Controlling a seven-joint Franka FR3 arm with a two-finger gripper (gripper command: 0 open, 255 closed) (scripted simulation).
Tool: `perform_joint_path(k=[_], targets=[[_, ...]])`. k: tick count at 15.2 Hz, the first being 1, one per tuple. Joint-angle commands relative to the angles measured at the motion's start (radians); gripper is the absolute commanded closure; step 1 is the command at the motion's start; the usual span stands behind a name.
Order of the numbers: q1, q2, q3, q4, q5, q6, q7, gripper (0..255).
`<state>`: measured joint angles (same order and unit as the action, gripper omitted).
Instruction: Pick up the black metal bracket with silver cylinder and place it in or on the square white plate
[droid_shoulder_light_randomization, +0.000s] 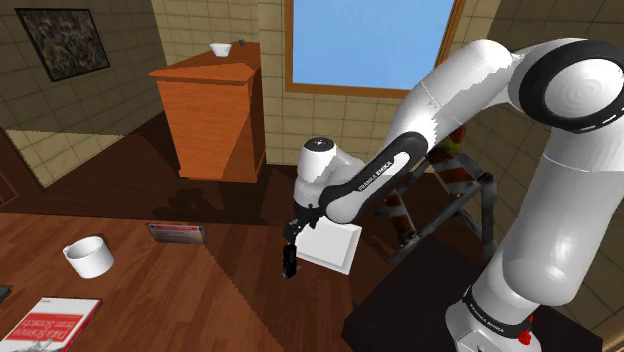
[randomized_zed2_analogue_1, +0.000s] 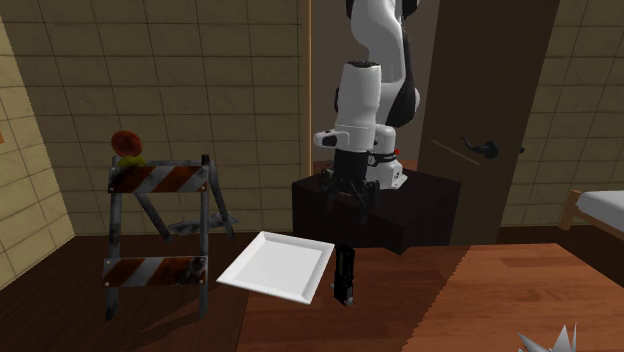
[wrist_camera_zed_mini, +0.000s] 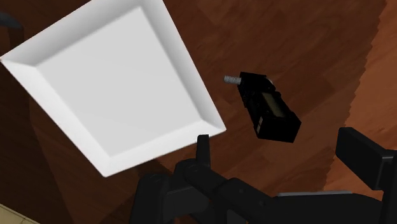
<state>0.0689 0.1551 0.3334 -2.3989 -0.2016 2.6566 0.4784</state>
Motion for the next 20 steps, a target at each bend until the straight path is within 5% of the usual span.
perform_joint_path(k=[1,4,20], targets=[[0.031,0.082,-0.022,0.046,-0.090,0.032,0.080,0],[0.093,0.204,-0.077,0.133,-0.198,0.066,0.174,0],[0.134,0.309,-0.135,0.170,-0.261,0.132,0.222,0]])
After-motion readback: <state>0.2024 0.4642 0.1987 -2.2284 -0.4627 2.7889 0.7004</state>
